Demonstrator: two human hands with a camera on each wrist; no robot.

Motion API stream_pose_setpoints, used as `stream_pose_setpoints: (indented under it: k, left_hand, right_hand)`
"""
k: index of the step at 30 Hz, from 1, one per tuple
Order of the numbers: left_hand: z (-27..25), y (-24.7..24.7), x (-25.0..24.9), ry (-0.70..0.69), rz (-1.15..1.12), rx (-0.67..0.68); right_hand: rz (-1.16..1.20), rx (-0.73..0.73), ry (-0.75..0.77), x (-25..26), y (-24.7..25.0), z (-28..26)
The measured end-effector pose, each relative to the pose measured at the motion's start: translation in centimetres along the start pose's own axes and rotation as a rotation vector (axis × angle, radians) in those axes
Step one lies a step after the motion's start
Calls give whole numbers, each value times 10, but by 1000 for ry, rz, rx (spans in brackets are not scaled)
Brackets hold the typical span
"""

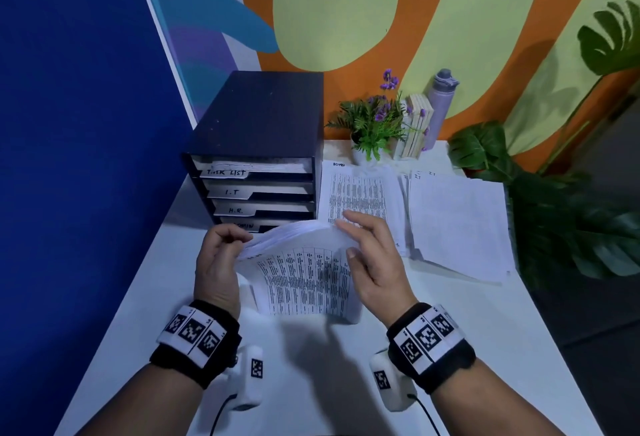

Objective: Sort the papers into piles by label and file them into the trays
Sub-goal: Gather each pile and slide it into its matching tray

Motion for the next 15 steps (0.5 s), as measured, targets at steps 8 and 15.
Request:
stream_pose_setpoints:
  k: [8,15]
  left_hand:
    - [4,7,11,4,17,181]
    - [8,26,70,418,746,150]
  right_hand:
    - [452,-164,-859,-36,-26,-39]
    - [434,-205,-793,-49,-25,-35]
Point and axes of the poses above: each hand's wrist, its own z-axis towards the middle knuckle, its own y-axis out of the back of the hand, x = y × z, the point moved 5 cm from there along z, towards the middle knuckle, and after that the axes turned 11 degrees about y, right-handed, at the moved point
